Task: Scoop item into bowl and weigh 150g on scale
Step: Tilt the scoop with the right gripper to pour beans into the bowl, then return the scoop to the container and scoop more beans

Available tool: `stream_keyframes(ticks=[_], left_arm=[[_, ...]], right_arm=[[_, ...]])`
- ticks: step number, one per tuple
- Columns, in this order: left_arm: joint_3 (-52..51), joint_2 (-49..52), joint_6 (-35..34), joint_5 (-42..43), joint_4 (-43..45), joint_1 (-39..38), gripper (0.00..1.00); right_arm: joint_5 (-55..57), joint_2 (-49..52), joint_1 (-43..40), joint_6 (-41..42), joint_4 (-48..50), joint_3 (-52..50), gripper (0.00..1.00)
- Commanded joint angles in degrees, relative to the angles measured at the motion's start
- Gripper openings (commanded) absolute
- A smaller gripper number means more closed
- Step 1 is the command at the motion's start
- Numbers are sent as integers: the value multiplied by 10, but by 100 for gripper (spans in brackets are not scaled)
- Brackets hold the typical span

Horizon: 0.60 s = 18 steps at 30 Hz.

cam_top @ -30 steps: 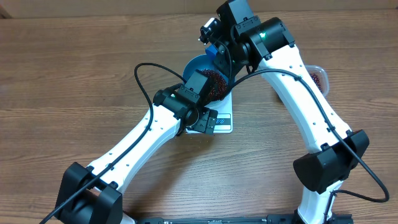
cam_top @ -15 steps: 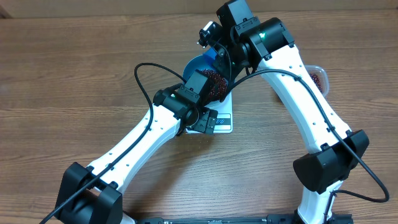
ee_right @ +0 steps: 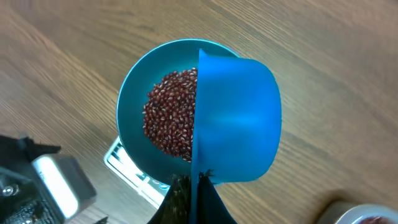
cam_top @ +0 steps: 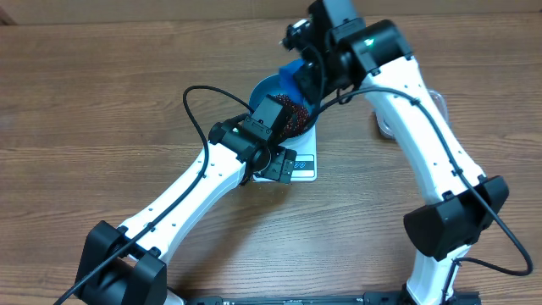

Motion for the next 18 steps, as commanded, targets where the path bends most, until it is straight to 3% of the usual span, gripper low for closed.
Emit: stream_keyframes(ticks=[1,4,8,18], left_arm=[[6,-3,-4,4,-1,0,100],[6,-3,-4,4,-1,0,99],[6,-3,-4,4,-1,0,100],[6,-3,-4,4,-1,0,100]], right_arm=[[-91,-9,-50,56,4,17,4],[-159,-9,-105,68,-6,17,4],[-160,-9,-164,67,-47,17,4],[-25,-7,-261,68,-135,16,4]])
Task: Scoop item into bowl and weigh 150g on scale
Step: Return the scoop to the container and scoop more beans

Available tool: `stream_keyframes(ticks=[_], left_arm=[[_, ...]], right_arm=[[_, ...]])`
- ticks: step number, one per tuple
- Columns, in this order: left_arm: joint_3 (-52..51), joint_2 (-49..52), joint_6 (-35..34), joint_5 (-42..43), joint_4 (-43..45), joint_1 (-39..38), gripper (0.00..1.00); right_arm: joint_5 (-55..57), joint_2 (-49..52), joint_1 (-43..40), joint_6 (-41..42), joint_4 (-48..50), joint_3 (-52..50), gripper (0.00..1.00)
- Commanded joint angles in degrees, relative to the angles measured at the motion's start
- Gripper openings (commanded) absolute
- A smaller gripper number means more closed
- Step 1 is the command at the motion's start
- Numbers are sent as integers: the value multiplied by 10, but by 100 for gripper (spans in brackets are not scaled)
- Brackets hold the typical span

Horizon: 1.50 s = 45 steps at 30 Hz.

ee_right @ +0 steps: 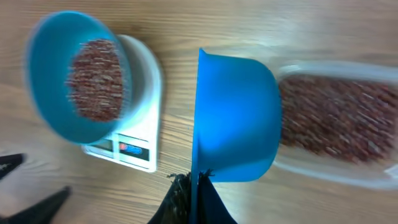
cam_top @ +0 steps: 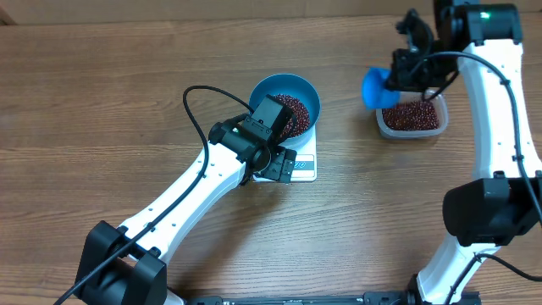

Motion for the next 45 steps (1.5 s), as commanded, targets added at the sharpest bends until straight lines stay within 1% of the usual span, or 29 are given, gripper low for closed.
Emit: stream_keyframes(ticks=[1,8,11,17,20,24,27,37,43,45], left_arm=[[6,-3,-4,4,-1,0,100],[6,-3,-4,4,-1,0,100],[6,-3,-4,4,-1,0,100],[6,-3,-4,4,-1,0,100],[6,-3,-4,4,-1,0,99],[6,-3,-4,4,-1,0,99],[6,-3,-4,4,-1,0,100],[6,-3,-4,4,-1,0,100],[6,-3,-4,4,-1,0,100],[6,-3,-4,4,-1,0,100]], right_arm=[[65,-7,-25,3,-9,16,4],[167,-7,-36,5,-1,-23,4],[208,-5,-36,33,20,-55,4],[210,1,-36,32,76,-133,4],[208,1,-36,32,121,-188,4],[182,1,-35,32,159,-240,4],[136,1,-35,32,165,-254,4],[35,0,-56,32,145,-228,4],[21,0,-85,32,126,-214,4],[-1,0,-98,32,122,-211,4]])
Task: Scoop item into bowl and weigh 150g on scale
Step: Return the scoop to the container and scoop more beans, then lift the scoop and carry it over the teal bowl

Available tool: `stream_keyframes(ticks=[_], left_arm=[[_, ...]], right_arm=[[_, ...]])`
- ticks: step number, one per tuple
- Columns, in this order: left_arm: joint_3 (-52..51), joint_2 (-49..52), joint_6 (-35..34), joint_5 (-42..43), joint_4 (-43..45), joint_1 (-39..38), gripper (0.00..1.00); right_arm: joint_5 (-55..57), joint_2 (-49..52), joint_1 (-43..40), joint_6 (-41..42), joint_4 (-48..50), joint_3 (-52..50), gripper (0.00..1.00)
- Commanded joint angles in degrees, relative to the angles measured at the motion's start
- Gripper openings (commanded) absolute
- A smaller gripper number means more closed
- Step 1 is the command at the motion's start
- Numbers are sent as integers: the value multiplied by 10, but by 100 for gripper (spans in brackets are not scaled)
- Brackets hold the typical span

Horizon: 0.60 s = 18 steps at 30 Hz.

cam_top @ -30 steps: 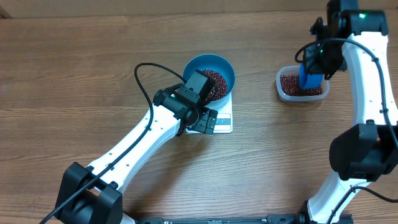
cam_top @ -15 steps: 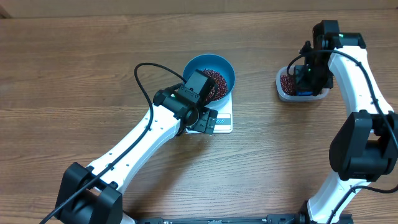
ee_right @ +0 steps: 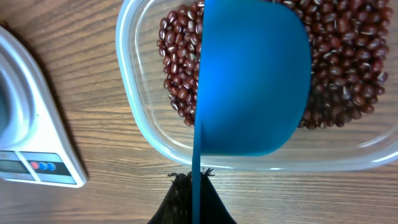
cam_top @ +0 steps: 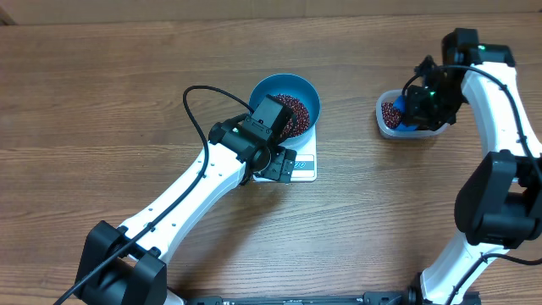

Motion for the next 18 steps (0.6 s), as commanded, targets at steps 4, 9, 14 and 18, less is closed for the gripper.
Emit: stream_keyframes(ticks=[4,9,14,18], left_arm=[[6,-3,-4,4,-1,0,99],[6,-3,-4,4,-1,0,99],[6,-3,-4,4,-1,0,100],[6,-3,-4,4,-1,0,100]], right_arm=[[-119,0,-56,0,-5,22,4],[-189,0,-106,-4,-20,22,4],[-253,0,-145,-61,-49,22,4],[-309,0,-167,-106,-77,22,4]])
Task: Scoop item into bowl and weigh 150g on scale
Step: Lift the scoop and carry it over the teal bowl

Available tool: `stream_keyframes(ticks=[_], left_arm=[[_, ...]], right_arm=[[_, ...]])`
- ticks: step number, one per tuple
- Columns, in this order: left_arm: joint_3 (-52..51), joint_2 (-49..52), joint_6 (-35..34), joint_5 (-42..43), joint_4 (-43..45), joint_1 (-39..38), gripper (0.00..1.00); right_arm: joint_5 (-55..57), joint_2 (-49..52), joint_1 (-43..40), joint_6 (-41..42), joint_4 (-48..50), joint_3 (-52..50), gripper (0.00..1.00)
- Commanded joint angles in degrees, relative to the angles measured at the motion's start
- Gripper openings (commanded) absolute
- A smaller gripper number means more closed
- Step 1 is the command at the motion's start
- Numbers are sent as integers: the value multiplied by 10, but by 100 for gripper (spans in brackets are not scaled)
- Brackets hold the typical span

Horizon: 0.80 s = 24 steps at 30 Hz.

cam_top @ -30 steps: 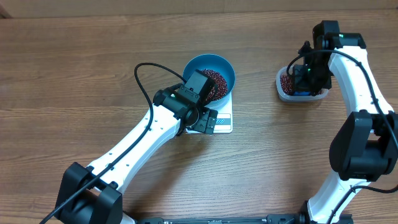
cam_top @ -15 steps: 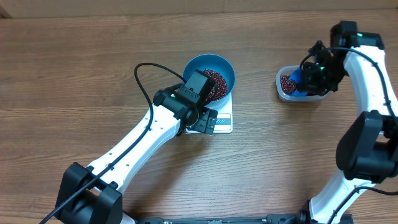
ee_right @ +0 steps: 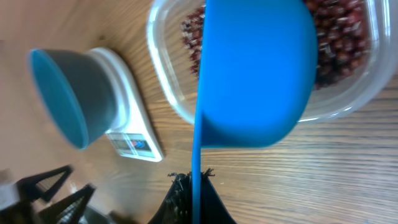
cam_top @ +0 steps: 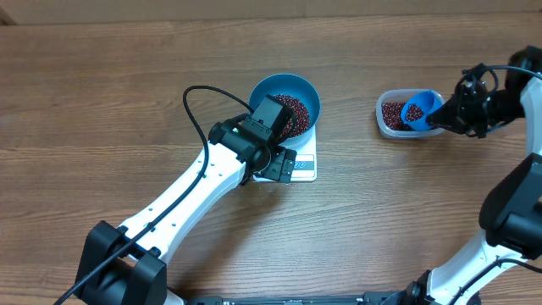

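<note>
A blue bowl (cam_top: 298, 91) part-filled with red beans stands on the white scale (cam_top: 303, 166). My left gripper (cam_top: 279, 163) hangs by the bowl's near side over the scale; its jaws are hidden. My right gripper (cam_top: 453, 119) is shut on the handle of the blue scoop (cam_top: 419, 108), which holds beans and sits at the right end of the clear bean container (cam_top: 391, 115). The right wrist view shows the scoop's (ee_right: 255, 68) underside over the container (ee_right: 168, 81), with the bowl (ee_right: 68, 93) and scale (ee_right: 134, 140) to the left and the gripper (ee_right: 197, 186) clamped on the handle.
Wooden table (cam_top: 102, 102) all round. My left arm (cam_top: 186, 199) crosses the table from the near left up to the scale. The right arm (cam_top: 517, 195) comes in along the right edge.
My right wrist has moved from over the container to its right. The scoop, then buried mouth-sideways in the beans, now lies tilted at the container's right end with beans in it. The left arm is unmoved.
The scoop was first held tipped over the bowl of beans. Then it was in the air at the container's left side. Then it was down inside the container among the beans, and now it sits there loaded with beans. The left arm stayed by the bowl throughout.
</note>
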Motion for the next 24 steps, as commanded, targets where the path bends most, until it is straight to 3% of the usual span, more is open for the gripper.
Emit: stream_keyframes(ticks=[1,7,12,18,24], left_arm=[[6,-3,-4,4,-1,0,100],[6,-3,-4,4,-1,0,100],[6,-3,-4,4,-1,0,99],[6,-3,-4,4,-1,0,99],[6,-3,-4,4,-1,0,99]], right_arm=[[-77,0,-16,-52,-12,19,4],[-76,0,-19,-68,-51,50,4],[-76,0,4,-85,-108,149,4],[-74,0,77,-86,-138,258,4],[-51,0,165,-86,-114,286,4]])
